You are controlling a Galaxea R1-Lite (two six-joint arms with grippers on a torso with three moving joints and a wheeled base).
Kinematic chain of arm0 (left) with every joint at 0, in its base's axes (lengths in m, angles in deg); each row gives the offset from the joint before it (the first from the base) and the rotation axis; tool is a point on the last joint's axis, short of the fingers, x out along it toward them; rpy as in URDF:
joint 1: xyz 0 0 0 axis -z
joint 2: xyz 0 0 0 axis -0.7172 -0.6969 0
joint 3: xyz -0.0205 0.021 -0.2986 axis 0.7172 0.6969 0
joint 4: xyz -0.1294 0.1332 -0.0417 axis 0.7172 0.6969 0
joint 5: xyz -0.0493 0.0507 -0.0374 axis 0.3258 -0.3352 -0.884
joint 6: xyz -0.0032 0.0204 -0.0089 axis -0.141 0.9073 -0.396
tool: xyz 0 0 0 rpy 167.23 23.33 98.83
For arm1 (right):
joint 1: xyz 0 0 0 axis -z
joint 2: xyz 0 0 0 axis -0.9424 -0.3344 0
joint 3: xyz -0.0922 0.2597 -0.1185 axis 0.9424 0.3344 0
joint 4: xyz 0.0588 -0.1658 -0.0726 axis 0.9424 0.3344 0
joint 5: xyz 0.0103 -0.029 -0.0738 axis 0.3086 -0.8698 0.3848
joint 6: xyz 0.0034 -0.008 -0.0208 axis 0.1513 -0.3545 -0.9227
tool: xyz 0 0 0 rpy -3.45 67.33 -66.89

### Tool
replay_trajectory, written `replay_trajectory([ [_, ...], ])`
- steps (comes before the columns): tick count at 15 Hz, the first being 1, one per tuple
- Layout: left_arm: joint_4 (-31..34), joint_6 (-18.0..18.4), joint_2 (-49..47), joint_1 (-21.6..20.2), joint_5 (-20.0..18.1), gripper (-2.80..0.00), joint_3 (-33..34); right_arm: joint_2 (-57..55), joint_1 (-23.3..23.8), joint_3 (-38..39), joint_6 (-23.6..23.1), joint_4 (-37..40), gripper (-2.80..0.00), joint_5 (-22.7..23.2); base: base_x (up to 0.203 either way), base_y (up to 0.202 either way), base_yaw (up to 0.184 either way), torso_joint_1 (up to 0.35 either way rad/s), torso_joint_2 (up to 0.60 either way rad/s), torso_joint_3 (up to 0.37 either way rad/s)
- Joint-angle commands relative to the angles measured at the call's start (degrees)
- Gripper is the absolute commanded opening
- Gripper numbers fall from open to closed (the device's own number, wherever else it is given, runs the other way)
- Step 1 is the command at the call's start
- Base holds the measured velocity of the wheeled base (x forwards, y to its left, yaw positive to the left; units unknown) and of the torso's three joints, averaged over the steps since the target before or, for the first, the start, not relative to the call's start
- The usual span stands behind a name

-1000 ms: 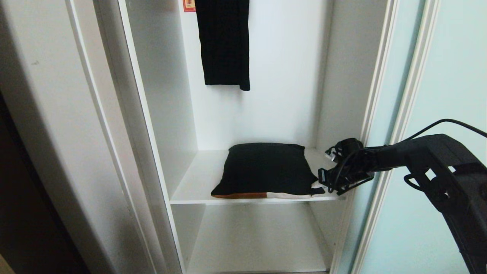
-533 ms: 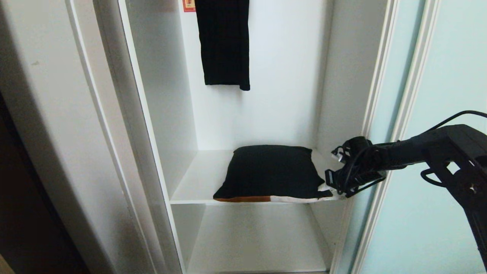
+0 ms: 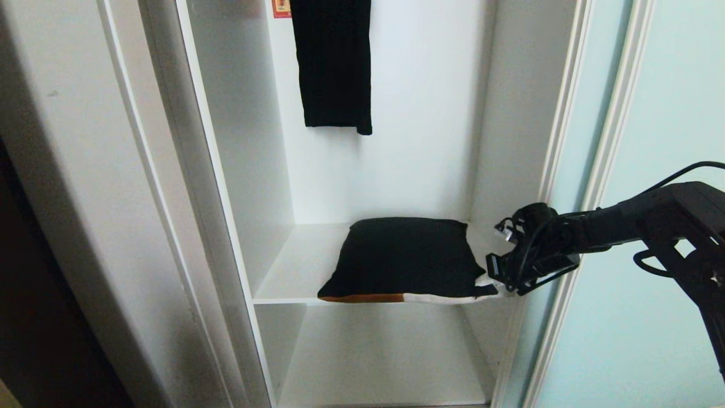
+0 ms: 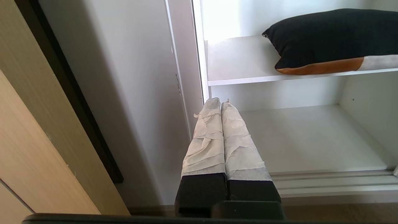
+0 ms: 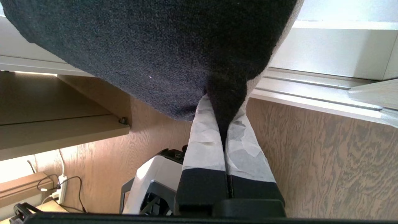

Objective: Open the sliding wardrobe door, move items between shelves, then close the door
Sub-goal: Place the pillow on the lower shelf

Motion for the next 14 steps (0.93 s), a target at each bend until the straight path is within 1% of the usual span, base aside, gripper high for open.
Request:
replay_trajectory([
  [1,1.13,0.01,-3.2,-0.01,0.06,-2.8,-3.19,-0.35,-0.02,0.07,0.03,-0.02,-2.8,0.25,0.0,0.0,0.0,0.0,0.0,0.0],
  [3,3.44,-0.45,-12.68,0.25,-0.71,-2.8,-11.33,-0.7,-0.02,0.25,0.08,-1.53,-2.8,0.25,0.0,0.0,0.0,0.0,0.0,0.0],
  [5,3.8,-2.58,-25.76,0.58,-2.75,-2.8,-18.32,-1.23,-0.2,0.22,0.12,-2.73,-2.8,0.16,0.0,0.0,0.0,0.0,0.0,0.0],
  [7,1.95,-5.32,-40.6,0.79,-5.45,-2.8,-26.04,-1.38,-0.28,0.34,0.03,-2.83,-2.8,0.25,0.0,0.0,0.0,0.0,0.0,0.0],
  [9,-0.07,-7.22,-55.57,1.28,-9.16,-2.8,-34.59,-1.49,-0.28,0.36,-0.05,-3.57,-2.8,0.22,0.0,0.0,0.0,0.0,0.0,0.0],
  [11,-1.22,-8.48,-68.86,3.64,-12.45,-2.8,-42.19,-1.23,-0.11,0.32,-0.05,-4.52,-2.8,0.16,0.0,0.0,0.0,0.0,0.0,0.0],
  [14,-2.51,-9.62,-86.91,9.16,-15.52,-2.8,-50.95,-1.23,0.07,0.25,-0.14,-5.47,-2.8,0.07,0.0,0.0,0.0,0.0,0.0,0.0],
])
